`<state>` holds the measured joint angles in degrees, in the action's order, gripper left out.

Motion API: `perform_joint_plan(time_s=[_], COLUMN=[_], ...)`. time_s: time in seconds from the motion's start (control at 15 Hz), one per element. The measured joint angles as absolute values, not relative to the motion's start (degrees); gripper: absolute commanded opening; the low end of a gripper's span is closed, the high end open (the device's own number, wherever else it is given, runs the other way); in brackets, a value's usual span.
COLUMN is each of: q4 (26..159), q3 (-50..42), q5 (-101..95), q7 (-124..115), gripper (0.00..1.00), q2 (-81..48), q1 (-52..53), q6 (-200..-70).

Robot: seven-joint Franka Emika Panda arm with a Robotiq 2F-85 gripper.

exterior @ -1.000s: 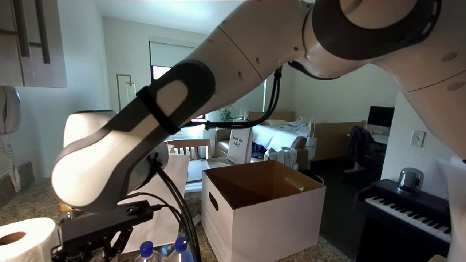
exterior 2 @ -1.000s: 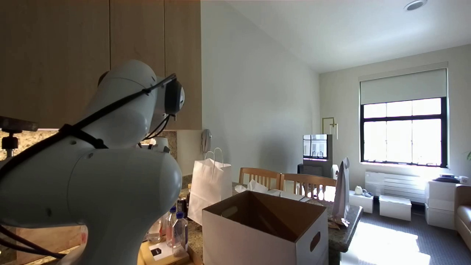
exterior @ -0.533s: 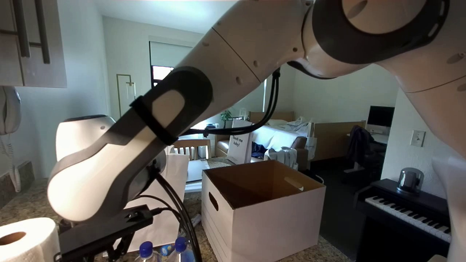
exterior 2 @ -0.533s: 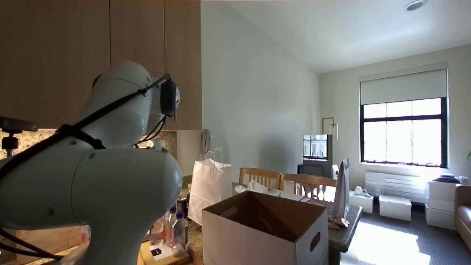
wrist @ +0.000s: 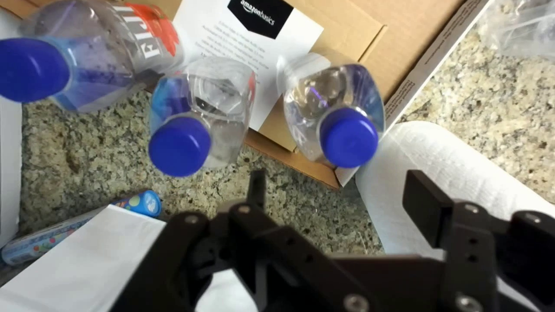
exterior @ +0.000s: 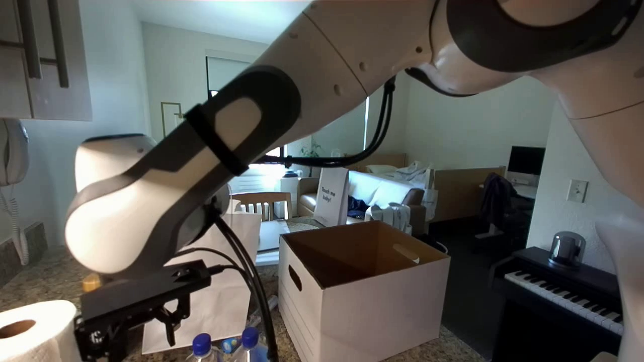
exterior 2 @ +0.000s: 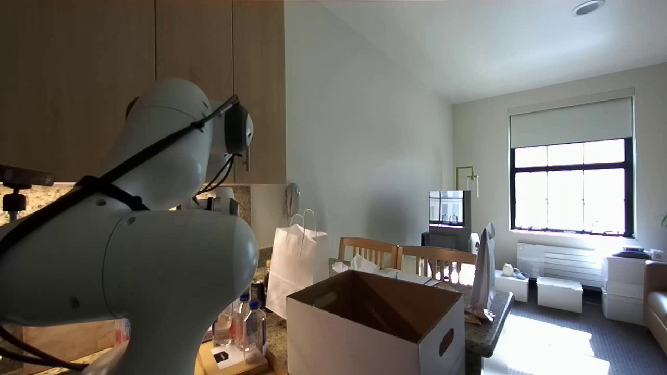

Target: Pick up the bottle from the box and put them on the counter

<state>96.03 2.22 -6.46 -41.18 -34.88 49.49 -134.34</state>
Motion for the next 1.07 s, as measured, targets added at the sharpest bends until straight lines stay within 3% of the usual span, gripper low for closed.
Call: perform_joint_plan(time_s=[0.6,1.07], q4=[96.2,104.0], q3=[4.5,5.3], q5=[-4.1,-3.8], q7=[-46.2,-51.8], gripper=[1.00,1.00], q2=[-16.1,-1.4], q1=[43.8,29.4], q6=[-120.3,-109.2])
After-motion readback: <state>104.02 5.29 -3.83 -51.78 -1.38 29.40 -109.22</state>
